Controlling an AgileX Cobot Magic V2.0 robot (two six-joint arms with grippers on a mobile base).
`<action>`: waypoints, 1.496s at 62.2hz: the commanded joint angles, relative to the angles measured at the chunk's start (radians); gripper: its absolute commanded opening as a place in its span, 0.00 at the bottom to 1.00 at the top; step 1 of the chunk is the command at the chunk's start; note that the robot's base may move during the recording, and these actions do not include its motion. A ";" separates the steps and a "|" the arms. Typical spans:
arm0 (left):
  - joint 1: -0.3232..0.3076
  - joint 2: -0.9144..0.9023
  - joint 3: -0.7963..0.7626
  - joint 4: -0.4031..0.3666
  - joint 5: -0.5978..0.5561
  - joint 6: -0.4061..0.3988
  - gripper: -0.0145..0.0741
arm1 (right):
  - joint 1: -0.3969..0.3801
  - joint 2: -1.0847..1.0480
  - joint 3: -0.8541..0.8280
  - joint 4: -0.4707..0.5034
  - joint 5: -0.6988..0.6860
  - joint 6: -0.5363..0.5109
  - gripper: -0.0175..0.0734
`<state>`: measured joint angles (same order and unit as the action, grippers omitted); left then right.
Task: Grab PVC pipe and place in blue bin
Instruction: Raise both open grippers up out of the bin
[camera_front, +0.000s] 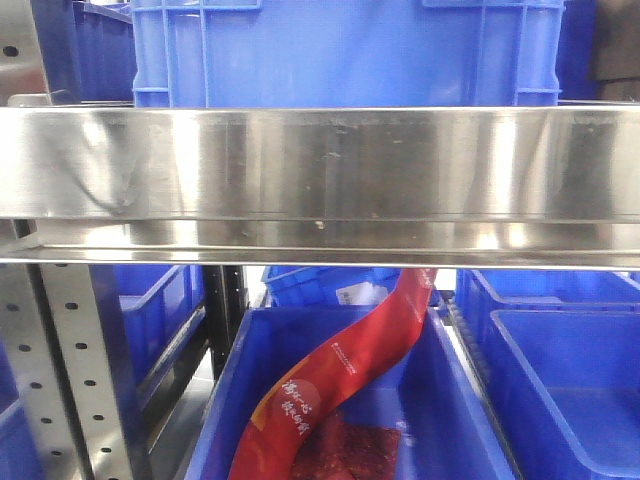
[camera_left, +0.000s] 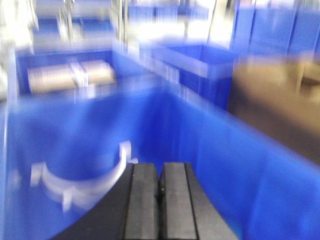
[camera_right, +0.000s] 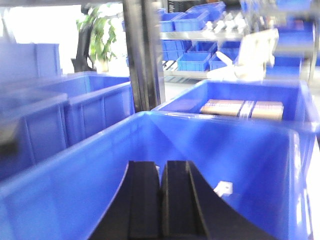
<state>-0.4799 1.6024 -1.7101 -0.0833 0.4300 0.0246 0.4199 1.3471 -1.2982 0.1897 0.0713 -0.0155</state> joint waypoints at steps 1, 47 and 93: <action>0.019 -0.042 -0.003 0.008 0.029 -0.003 0.04 | -0.016 -0.039 -0.008 0.036 -0.011 -0.002 0.01; 0.163 -0.565 0.808 -0.072 -0.361 -0.005 0.04 | -0.126 -0.534 0.646 -0.047 -0.055 -0.002 0.01; 0.236 -1.046 1.158 -0.090 -0.421 -0.005 0.04 | -0.217 -0.978 0.810 0.048 0.009 -0.002 0.01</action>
<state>-0.2471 0.5671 -0.5546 -0.1714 0.0259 0.0246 0.2106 0.3838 -0.4881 0.2342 0.0704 -0.0155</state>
